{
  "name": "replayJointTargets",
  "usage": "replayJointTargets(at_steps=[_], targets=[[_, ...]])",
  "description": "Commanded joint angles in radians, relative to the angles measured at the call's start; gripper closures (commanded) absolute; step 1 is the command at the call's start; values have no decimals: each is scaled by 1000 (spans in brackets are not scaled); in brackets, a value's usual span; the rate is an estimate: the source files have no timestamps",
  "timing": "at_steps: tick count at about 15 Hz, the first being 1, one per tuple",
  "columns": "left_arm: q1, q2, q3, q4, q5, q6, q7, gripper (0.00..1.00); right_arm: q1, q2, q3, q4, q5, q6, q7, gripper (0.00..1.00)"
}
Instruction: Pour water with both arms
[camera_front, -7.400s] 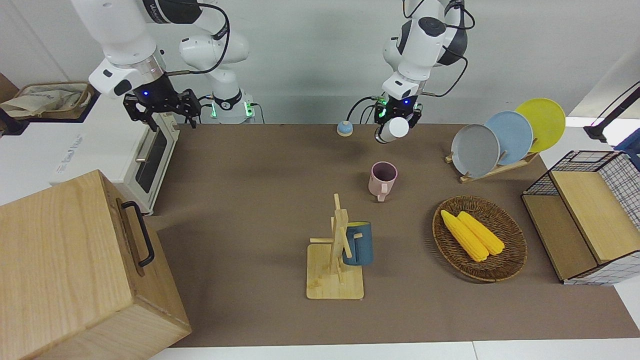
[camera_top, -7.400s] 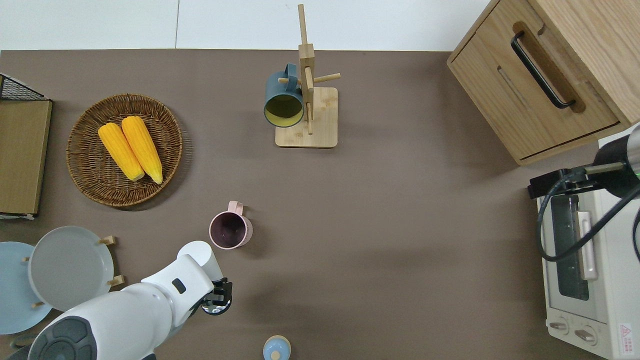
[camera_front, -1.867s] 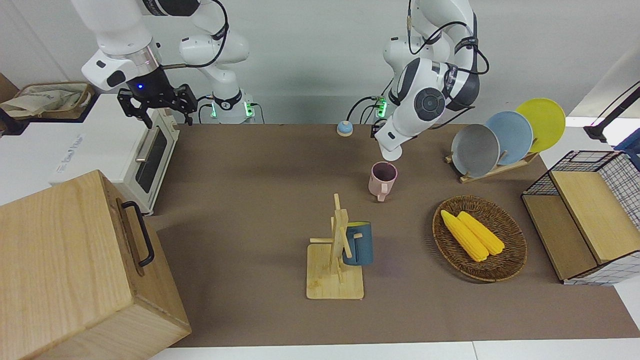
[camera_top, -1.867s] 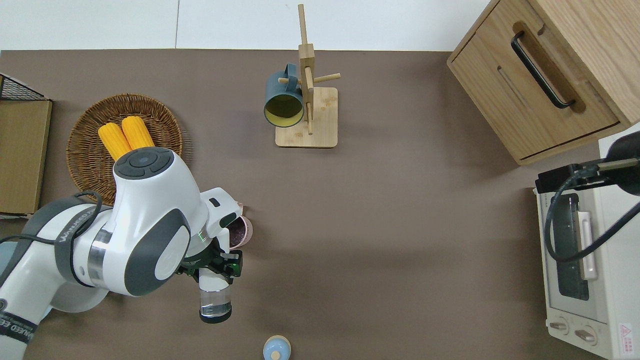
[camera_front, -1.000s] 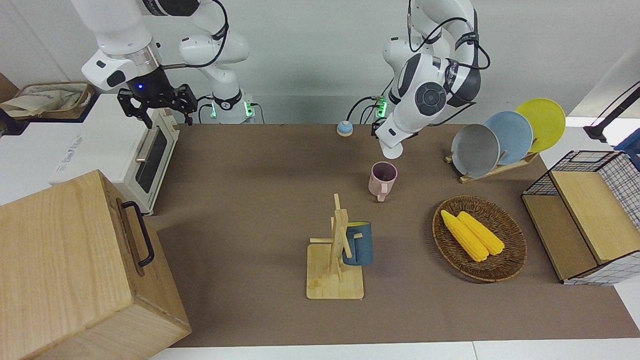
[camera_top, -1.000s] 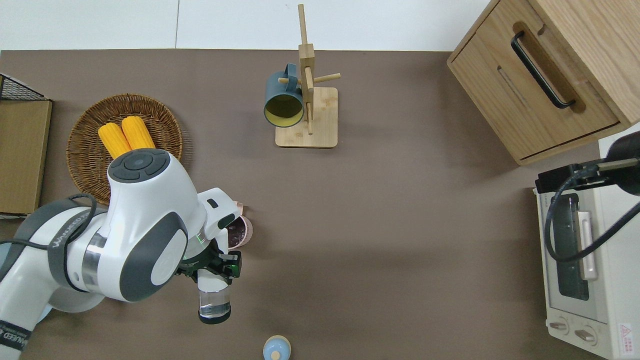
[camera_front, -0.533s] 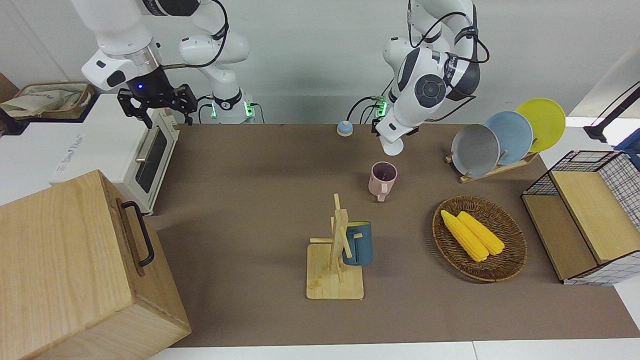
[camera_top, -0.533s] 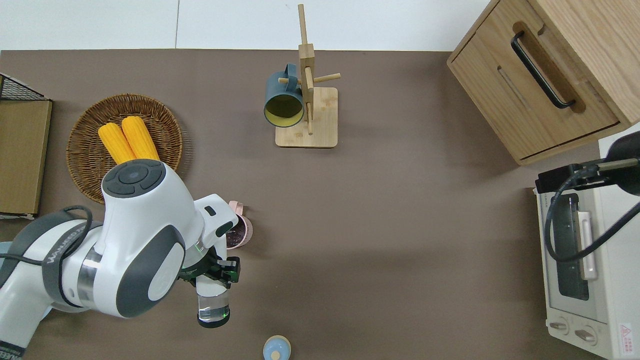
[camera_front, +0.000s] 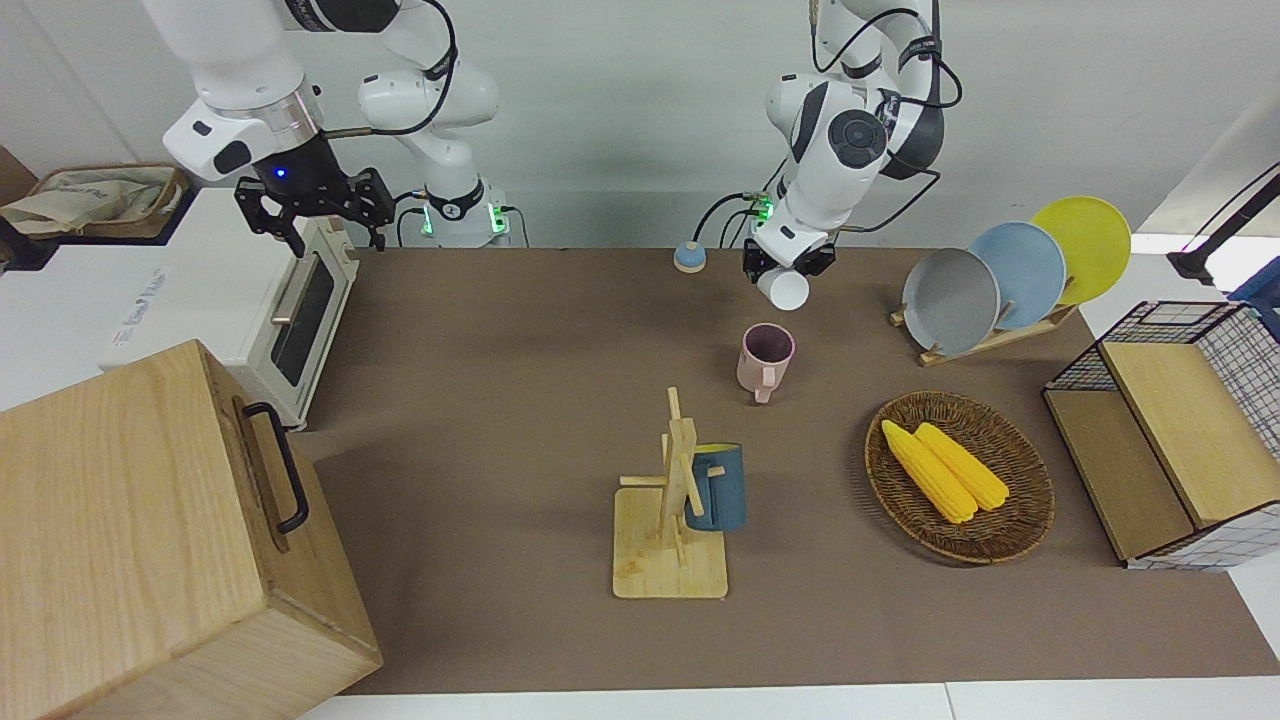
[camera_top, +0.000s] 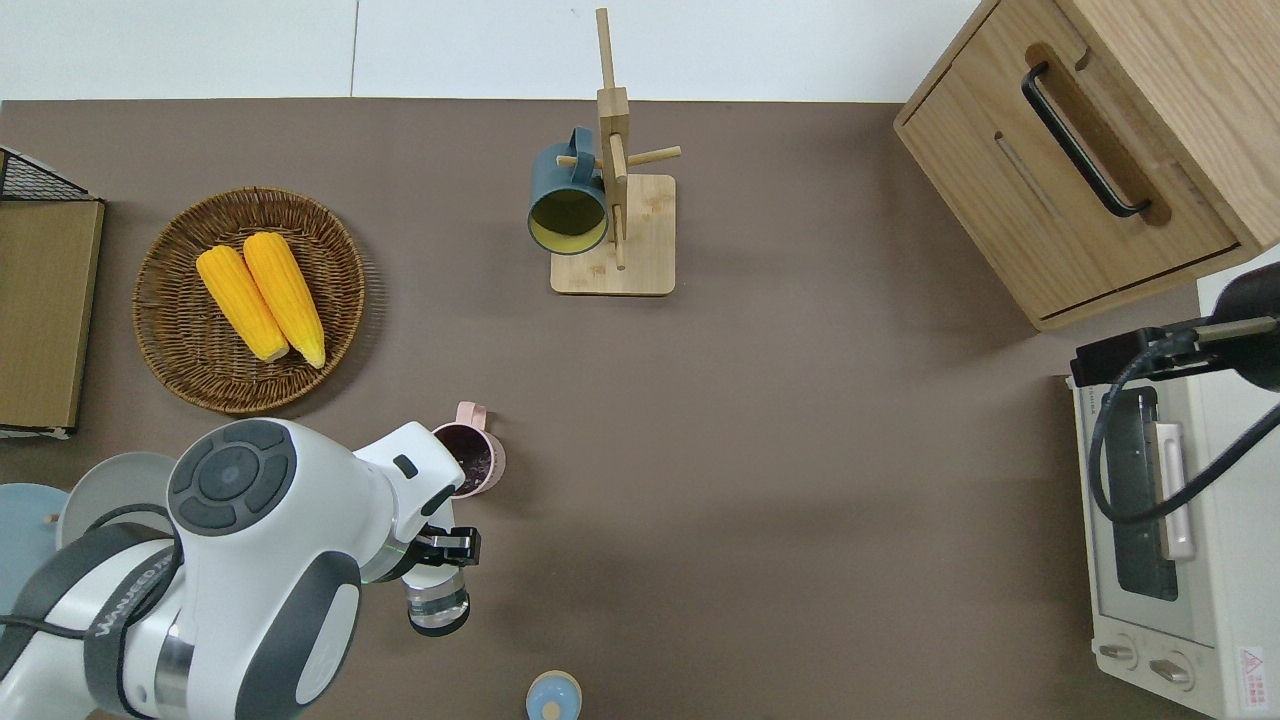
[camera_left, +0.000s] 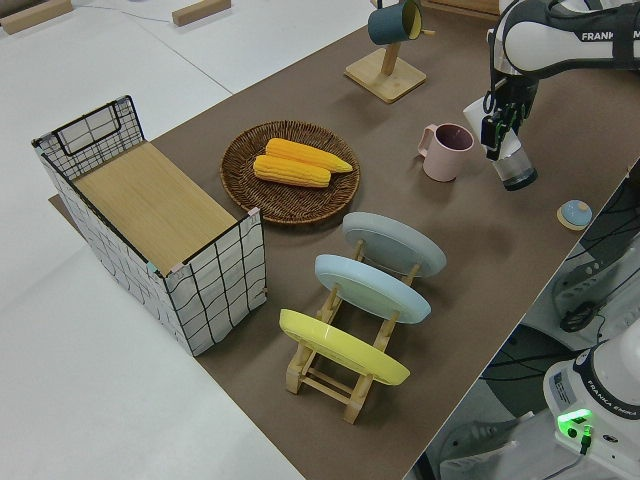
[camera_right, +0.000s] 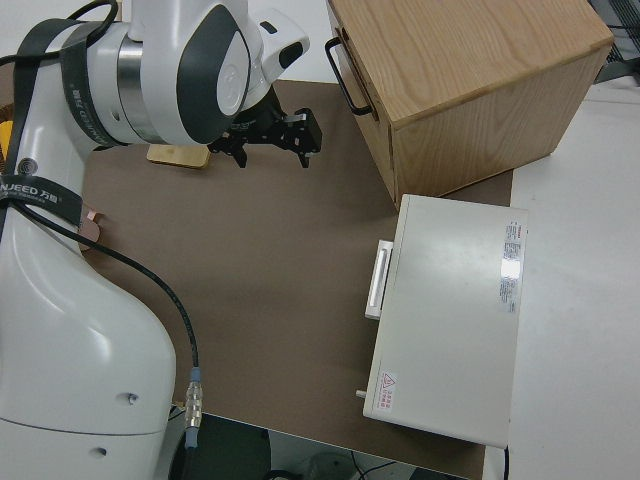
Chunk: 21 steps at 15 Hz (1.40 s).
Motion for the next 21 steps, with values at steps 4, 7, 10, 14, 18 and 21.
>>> replayJointTargets(at_steps=[4,7,10,14,18,21], targets=[[-16,-69,-2,-49,-24,116,-19,1000,2,-3,-1,3,0,1,-13,7],[-7,-129,1,-95,-24,121,-17,1000,2,-3,-1,3,0,1,-13,7],[28,-143,9,-98,-13,144,-19,1000,2,-3,-1,3,0,-1,-13,7],[127,-143,9,-98,28,233,-20,1000,2,-3,-1,3,0,-1,-13,7],[240,-132,10,-92,31,417,-22,1000,2,-3,-1,3,0,1,-13,7],[301,-124,9,-69,80,506,-22,1000,2,-3,-1,3,0,1,-13,7]])
